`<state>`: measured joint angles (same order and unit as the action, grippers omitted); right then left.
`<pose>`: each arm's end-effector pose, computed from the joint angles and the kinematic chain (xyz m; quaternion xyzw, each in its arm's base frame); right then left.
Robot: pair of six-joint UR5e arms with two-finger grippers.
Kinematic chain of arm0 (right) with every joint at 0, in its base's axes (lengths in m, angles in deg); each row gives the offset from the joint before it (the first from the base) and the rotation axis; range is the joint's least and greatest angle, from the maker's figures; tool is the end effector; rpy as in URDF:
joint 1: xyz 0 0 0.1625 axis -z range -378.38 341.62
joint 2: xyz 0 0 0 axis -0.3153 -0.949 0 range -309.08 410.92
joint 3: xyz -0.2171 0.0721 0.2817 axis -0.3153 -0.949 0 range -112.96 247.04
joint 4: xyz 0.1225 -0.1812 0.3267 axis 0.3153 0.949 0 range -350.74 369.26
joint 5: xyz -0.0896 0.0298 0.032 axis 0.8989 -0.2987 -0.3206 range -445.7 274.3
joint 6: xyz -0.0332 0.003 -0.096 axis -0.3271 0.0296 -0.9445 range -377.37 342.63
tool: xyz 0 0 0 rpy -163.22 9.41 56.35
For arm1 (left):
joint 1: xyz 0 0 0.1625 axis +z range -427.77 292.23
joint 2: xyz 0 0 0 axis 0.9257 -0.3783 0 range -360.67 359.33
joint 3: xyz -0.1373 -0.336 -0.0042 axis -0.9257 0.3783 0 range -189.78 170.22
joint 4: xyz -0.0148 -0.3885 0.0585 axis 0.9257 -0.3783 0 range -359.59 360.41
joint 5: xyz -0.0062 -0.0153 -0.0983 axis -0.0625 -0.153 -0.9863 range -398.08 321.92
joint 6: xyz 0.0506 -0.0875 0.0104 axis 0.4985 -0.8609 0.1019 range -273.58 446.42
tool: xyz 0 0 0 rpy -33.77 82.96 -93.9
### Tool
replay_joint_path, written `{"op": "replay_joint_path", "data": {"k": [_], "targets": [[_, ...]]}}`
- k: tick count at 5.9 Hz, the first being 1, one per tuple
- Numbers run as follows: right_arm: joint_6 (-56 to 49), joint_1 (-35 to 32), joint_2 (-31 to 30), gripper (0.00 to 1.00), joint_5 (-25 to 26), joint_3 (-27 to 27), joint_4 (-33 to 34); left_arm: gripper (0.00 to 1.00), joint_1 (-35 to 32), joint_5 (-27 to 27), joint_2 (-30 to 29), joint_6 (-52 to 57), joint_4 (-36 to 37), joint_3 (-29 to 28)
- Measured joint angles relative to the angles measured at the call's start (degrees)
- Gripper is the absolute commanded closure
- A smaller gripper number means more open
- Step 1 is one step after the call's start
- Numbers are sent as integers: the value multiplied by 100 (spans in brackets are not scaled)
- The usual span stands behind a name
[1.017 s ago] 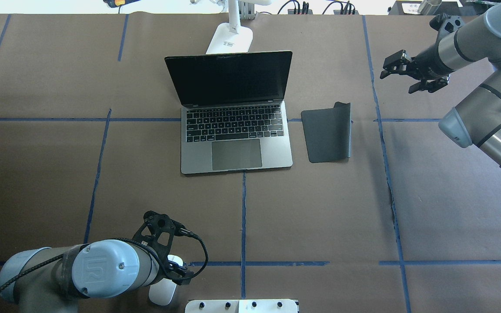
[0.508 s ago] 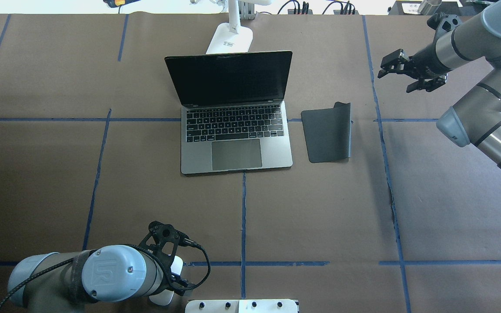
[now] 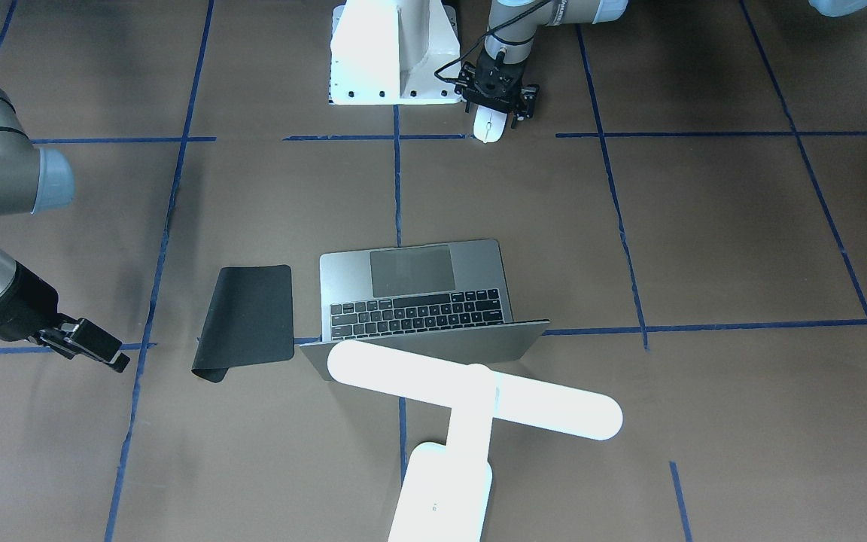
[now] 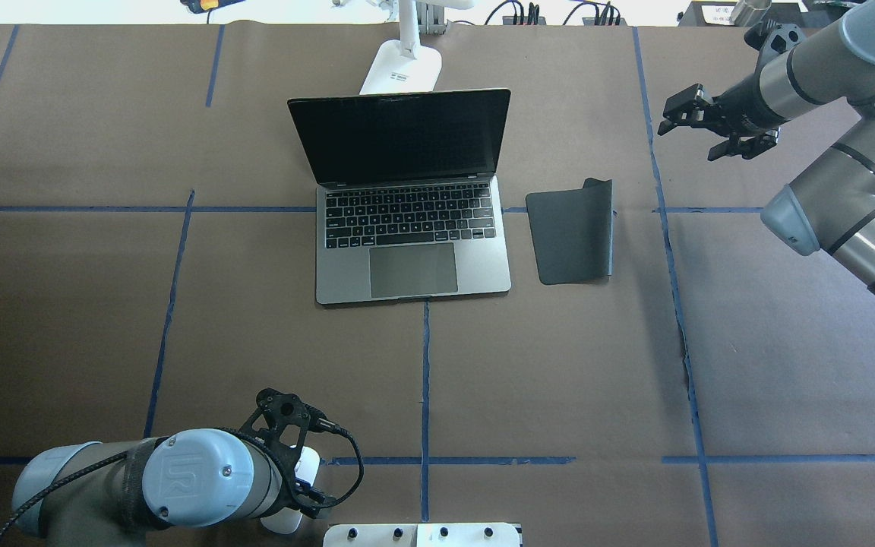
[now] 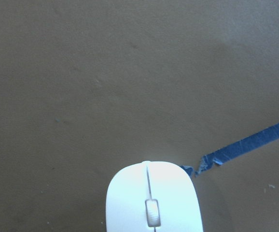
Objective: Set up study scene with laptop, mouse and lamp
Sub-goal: 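Grasp the white mouse with the left gripper while the right arm withdraws, then carry the white mouse with the left gripper over the mouse pad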
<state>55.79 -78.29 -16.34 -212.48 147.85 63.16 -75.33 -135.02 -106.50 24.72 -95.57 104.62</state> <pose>-0.2513 -0.5783 0.3873 0.0229 -0.4901 0.1929 0.8498 0.5028 -0.1889 0.2707 0.0677 0.3898 0.1887 0.8988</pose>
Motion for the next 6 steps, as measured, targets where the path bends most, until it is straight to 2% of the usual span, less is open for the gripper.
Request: {"op": "replay_joint_path", "data": {"k": [1,2,4,6], "targets": [[21,-10,0,0,-26,38,4,71,0,0,12,0,0,8],[31,-15,-3,0,-47,67,9,94,-2,0,20,0,8,34],[53,-30,-13,0,-59,137,50,98,-18,2,-35,-13,28,149],[45,-119,-41,0,-133,389,403,98,-247,25,-512,-25,47,185]]}}
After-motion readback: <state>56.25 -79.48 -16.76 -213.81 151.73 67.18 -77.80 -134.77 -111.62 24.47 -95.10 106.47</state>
